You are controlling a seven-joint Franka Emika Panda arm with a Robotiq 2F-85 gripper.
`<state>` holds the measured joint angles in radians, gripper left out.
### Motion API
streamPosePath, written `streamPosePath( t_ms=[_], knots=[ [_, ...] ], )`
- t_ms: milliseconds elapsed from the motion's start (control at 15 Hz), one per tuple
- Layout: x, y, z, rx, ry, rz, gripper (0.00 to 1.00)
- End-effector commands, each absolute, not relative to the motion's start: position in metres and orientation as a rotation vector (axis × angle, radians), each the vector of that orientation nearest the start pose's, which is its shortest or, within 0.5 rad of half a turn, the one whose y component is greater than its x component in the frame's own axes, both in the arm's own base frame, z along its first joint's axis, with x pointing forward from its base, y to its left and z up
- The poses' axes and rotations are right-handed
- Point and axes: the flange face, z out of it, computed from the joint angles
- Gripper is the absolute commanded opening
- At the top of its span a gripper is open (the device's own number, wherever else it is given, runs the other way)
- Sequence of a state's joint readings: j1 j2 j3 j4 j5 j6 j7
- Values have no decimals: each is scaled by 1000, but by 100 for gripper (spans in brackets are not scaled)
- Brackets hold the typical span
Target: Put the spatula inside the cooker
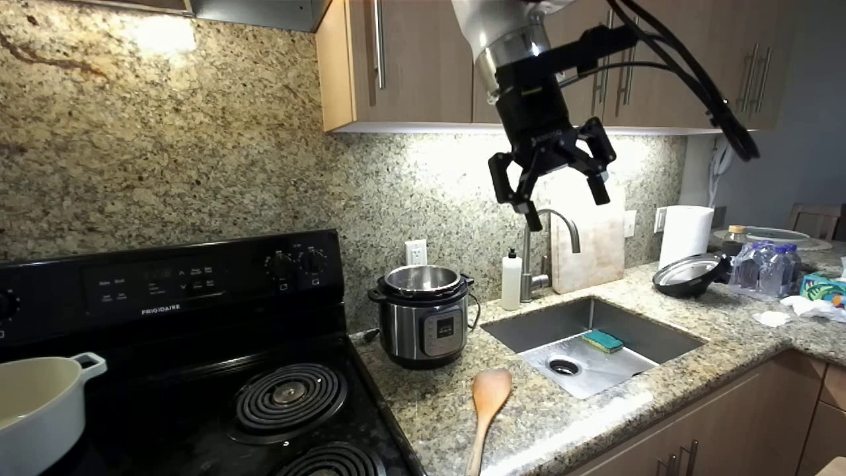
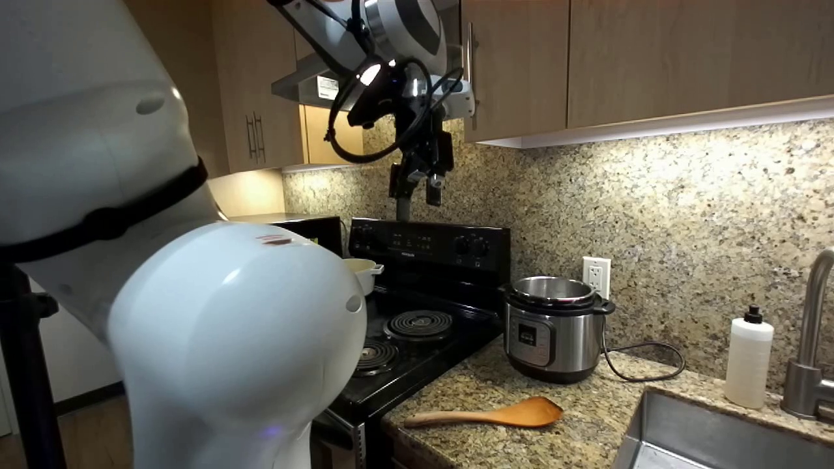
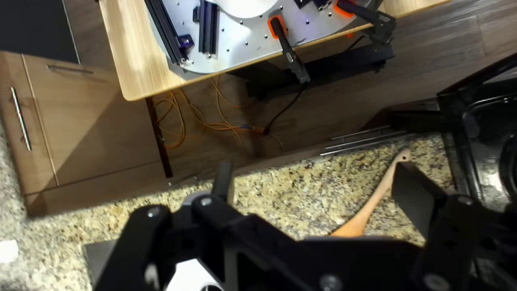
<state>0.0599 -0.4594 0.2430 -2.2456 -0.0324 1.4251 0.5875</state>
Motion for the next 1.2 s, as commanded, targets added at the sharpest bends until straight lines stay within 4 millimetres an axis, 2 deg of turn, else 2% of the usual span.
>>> streamPosePath(
  t_ms=[0,133,267,333,533,667,933,1000,1133],
  knots=[
    [349,114,506,-3325,628,516,100],
    [344,108,494,-3296,703,566,100],
    [344,105,493,-3289,718,572,100],
    [349,107,494,-3311,815,515,100],
    [369,116,461,-3236,1025,410,100],
    [377,132,433,-3201,1139,363,100],
    [397,156,366,-3076,1440,413,100],
    [389,148,391,-3157,1299,366,100],
    [396,153,366,-3128,1381,408,100]
  ],
)
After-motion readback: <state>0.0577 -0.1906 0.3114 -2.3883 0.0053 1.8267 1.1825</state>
